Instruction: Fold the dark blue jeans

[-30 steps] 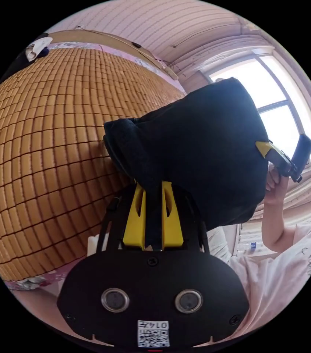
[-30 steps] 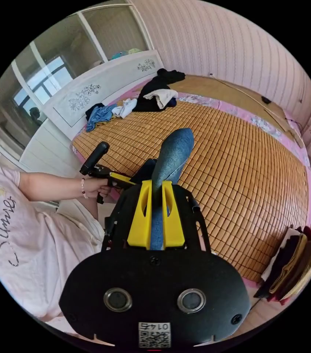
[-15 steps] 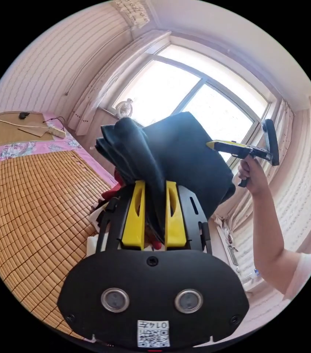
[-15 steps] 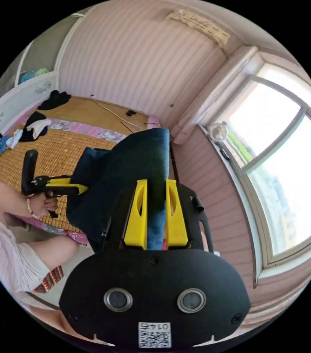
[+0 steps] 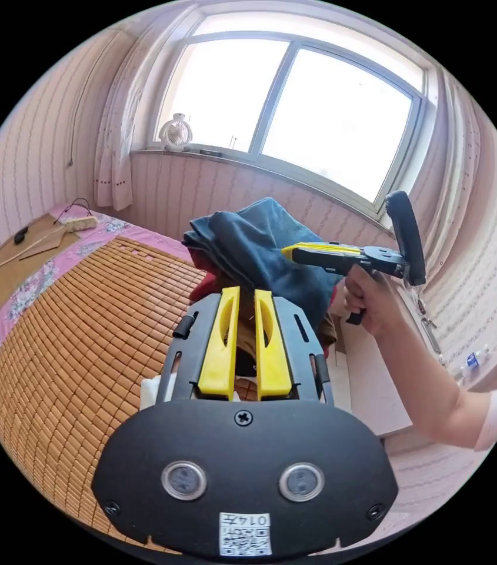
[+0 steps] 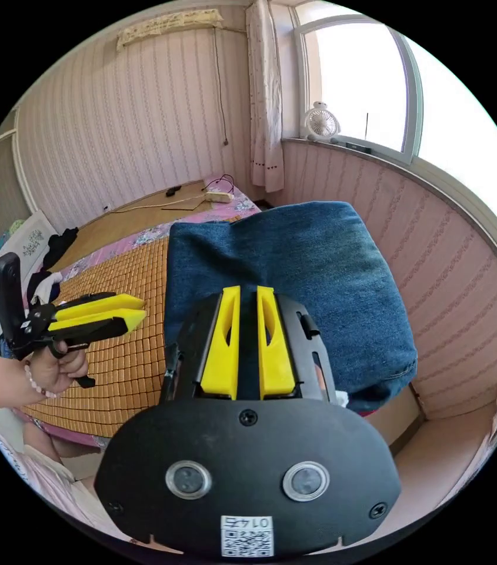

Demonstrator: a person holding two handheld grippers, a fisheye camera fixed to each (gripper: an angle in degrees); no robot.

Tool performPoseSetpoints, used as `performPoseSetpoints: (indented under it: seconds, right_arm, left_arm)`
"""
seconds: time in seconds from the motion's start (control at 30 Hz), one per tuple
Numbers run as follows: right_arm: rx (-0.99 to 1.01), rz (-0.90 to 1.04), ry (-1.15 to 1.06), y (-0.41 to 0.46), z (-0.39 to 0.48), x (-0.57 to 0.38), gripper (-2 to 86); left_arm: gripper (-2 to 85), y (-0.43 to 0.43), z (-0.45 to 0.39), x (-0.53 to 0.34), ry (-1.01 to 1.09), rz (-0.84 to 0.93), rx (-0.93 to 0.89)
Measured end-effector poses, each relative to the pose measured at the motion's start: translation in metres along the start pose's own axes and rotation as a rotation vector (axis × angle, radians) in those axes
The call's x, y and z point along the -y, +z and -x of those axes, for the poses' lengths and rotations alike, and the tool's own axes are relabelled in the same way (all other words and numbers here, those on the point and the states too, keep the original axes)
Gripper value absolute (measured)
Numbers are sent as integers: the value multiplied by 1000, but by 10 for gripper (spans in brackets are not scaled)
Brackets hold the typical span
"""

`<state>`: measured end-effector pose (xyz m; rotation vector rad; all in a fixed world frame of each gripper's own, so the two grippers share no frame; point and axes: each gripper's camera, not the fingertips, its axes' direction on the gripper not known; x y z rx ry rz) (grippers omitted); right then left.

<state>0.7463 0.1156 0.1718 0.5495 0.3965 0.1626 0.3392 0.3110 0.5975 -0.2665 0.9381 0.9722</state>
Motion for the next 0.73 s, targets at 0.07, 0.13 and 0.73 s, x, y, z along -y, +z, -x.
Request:
performPoseSetpoints:
  seconds: [0.07, 0.13, 0.73]
  right_arm:
    - [151, -100, -54, -34, 31, -37, 50]
    - [318, -162, -142, -49, 61, -75, 38]
    - [950, 378, -826, 20, 487, -61, -2]
  left_arm:
    - [57, -59, 6, -45, 49, -2, 54]
    - [55, -107, 14, -90, 29, 30, 127]
    - [46, -533, 46, -520, -899, -107, 980]
